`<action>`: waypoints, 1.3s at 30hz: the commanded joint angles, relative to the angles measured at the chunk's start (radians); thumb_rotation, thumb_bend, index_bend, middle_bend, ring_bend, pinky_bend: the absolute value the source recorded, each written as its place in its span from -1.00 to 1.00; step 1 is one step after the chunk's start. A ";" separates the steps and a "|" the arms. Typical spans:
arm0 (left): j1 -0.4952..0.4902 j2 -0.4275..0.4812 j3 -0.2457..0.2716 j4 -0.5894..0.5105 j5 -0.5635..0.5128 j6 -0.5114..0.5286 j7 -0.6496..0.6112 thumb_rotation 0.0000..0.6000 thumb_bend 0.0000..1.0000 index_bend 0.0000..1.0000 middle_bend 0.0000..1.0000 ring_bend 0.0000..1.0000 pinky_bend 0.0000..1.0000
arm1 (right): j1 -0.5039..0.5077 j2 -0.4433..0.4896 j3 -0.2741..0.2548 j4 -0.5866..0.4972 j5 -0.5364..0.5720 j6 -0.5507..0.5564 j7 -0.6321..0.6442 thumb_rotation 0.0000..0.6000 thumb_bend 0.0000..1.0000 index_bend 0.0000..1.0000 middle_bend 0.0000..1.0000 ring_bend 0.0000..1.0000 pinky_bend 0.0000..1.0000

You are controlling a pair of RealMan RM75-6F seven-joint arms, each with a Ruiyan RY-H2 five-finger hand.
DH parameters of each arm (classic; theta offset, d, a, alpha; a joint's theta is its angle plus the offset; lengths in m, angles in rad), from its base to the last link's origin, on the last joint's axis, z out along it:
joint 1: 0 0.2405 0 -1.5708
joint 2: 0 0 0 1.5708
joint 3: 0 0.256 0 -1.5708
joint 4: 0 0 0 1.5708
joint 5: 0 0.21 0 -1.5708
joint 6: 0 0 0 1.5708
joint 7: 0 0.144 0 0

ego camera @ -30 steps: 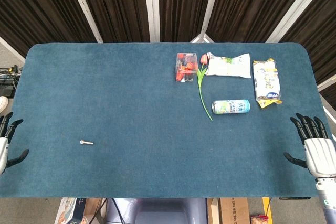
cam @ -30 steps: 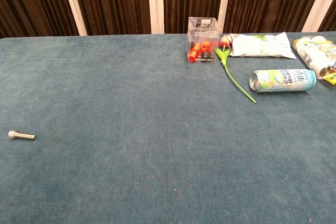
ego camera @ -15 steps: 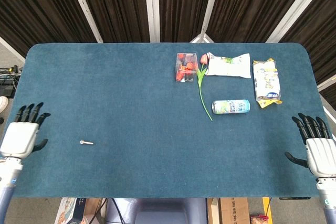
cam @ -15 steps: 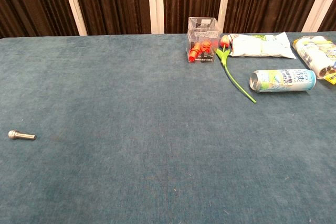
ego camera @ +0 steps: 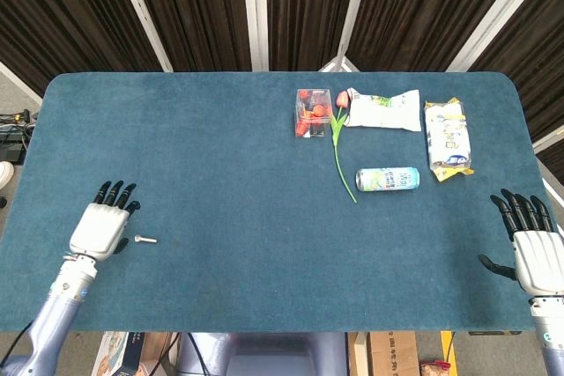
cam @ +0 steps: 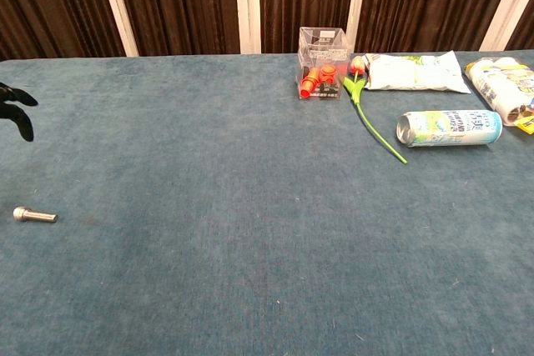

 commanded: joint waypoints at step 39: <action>-0.003 -0.254 0.080 0.245 0.040 0.086 -0.051 1.00 -0.16 -0.08 -0.76 -1.00 -1.00 | -0.004 0.004 0.014 0.009 0.029 -0.008 0.043 1.00 -0.79 -0.75 -0.81 -0.82 -1.00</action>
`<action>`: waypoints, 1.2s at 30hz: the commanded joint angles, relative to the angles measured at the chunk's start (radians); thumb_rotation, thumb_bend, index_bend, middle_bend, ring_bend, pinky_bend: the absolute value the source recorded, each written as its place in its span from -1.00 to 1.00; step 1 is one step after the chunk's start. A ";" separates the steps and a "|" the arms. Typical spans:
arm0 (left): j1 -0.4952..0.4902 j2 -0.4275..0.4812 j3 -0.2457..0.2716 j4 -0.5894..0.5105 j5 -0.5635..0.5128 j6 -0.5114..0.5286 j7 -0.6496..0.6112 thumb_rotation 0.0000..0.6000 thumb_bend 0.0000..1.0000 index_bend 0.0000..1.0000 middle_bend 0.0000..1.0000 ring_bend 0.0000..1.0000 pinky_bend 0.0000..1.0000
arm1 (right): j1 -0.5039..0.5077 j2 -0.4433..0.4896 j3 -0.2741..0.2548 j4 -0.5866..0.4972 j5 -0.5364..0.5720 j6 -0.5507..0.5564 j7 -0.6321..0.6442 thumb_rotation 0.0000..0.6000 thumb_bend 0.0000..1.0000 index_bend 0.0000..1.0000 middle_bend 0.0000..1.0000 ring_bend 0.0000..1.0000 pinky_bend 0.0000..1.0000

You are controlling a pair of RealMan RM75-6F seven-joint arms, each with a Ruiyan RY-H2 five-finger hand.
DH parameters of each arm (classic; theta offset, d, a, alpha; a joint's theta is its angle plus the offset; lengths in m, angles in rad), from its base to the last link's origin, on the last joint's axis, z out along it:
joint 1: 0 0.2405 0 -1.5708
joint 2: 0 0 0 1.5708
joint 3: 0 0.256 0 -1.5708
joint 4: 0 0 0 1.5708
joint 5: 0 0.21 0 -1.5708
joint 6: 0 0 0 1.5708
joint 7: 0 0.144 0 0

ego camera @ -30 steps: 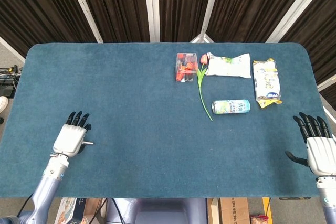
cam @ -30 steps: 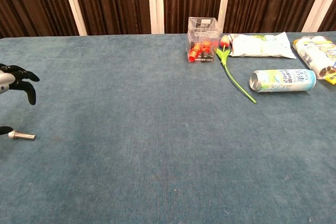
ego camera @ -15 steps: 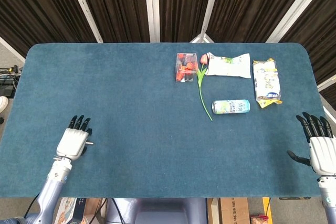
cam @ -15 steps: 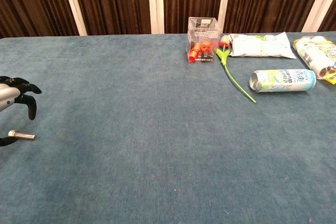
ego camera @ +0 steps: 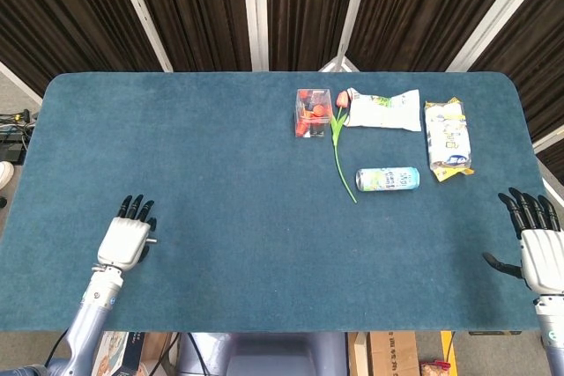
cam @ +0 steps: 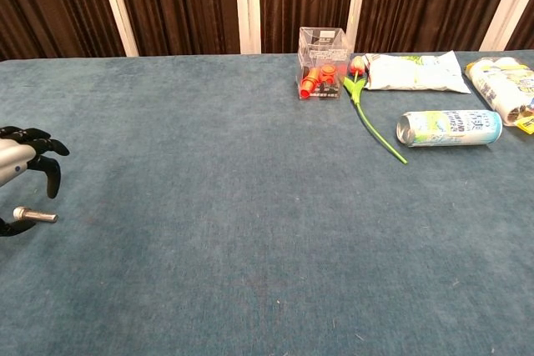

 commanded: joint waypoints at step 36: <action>-0.002 -0.067 0.006 0.092 0.021 -0.016 -0.013 1.00 -0.05 0.09 -0.67 -1.00 -1.00 | 0.003 -0.003 0.002 0.005 0.008 -0.014 0.011 1.00 -0.79 -0.75 -0.81 -0.82 -1.00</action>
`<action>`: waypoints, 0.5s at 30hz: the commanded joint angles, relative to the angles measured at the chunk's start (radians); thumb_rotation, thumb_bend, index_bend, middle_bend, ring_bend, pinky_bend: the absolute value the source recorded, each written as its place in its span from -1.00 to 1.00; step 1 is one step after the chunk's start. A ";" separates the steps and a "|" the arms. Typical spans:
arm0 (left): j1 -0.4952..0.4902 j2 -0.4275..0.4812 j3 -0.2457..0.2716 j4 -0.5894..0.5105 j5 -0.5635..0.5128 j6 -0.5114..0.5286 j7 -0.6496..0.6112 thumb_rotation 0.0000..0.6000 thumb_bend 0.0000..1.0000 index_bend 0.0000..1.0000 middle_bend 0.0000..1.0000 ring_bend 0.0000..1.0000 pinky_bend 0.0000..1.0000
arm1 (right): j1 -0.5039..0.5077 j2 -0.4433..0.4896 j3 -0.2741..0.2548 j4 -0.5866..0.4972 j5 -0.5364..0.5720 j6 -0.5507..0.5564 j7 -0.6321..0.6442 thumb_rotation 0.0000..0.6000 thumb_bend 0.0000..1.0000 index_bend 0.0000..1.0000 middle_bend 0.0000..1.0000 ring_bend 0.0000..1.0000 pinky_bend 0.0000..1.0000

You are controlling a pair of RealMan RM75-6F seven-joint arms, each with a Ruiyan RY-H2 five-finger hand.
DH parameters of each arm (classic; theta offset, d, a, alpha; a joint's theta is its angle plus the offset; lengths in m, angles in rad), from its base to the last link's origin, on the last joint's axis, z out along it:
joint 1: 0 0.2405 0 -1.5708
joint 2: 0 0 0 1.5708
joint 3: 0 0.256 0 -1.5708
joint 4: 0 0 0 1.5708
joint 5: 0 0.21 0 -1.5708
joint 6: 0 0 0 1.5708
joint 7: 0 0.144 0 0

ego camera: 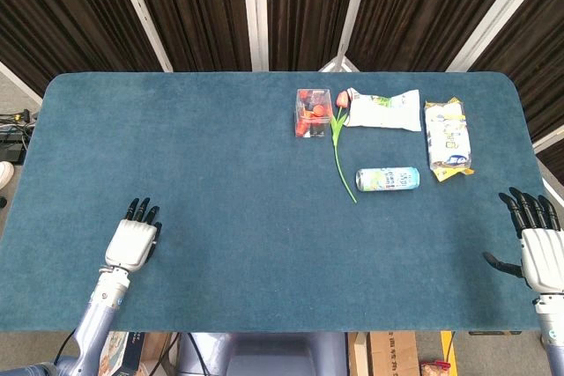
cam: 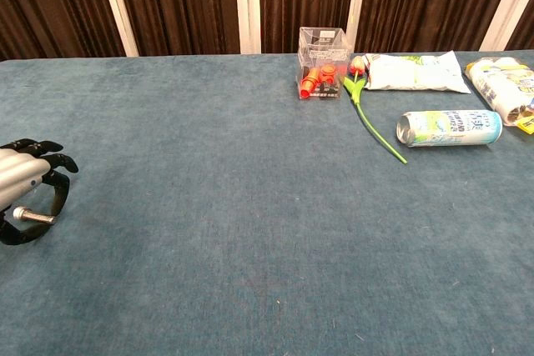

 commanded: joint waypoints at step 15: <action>0.002 0.015 -0.014 -0.021 0.012 0.018 -0.018 1.00 0.02 0.13 -0.63 -1.00 -1.00 | 0.001 0.001 0.001 0.003 0.002 -0.005 0.009 1.00 -0.79 -0.75 -0.81 -0.82 -1.00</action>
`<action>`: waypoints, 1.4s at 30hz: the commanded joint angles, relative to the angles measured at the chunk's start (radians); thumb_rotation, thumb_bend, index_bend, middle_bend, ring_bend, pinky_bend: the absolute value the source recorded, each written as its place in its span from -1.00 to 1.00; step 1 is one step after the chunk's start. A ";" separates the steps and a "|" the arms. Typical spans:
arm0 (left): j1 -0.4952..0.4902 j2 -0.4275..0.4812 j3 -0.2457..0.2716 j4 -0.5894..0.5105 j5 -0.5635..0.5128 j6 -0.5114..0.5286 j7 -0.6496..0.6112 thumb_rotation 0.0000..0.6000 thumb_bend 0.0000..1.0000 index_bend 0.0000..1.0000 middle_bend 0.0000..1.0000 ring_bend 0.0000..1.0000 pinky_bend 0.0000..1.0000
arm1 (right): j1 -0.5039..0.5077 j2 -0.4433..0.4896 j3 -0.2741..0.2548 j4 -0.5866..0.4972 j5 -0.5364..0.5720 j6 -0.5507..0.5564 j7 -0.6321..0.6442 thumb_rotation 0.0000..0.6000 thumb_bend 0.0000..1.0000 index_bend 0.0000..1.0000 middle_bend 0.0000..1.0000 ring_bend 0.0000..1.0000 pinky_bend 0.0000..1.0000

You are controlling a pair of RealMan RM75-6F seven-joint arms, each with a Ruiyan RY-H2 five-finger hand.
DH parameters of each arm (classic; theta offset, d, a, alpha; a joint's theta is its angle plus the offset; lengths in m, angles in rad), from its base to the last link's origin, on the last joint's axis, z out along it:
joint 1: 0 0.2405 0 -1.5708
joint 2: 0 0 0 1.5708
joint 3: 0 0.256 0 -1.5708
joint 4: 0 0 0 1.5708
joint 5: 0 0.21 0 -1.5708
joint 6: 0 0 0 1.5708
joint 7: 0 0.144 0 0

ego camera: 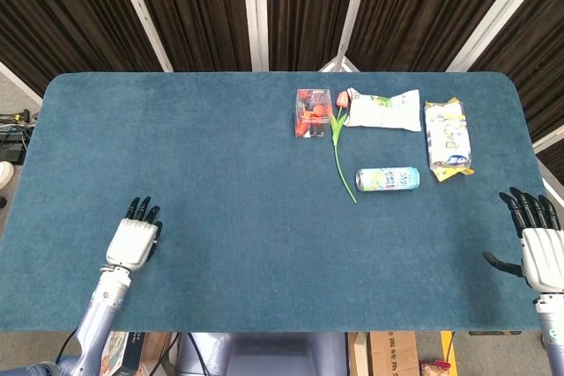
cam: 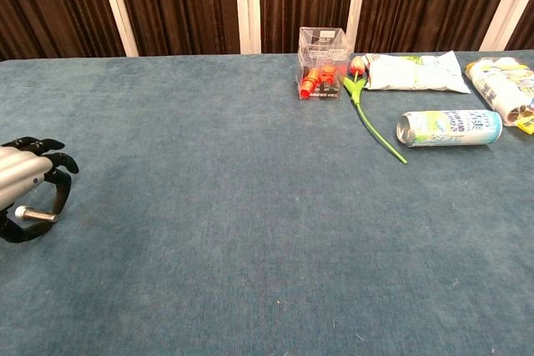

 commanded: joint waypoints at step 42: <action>-0.019 0.196 -0.031 0.045 0.108 -0.219 -1.078 1.00 0.01 0.15 -0.61 -1.00 -1.00 | 0.007 -0.009 -0.009 -0.010 -0.006 -0.013 -0.027 1.00 -0.79 -0.75 -0.81 -0.82 -1.00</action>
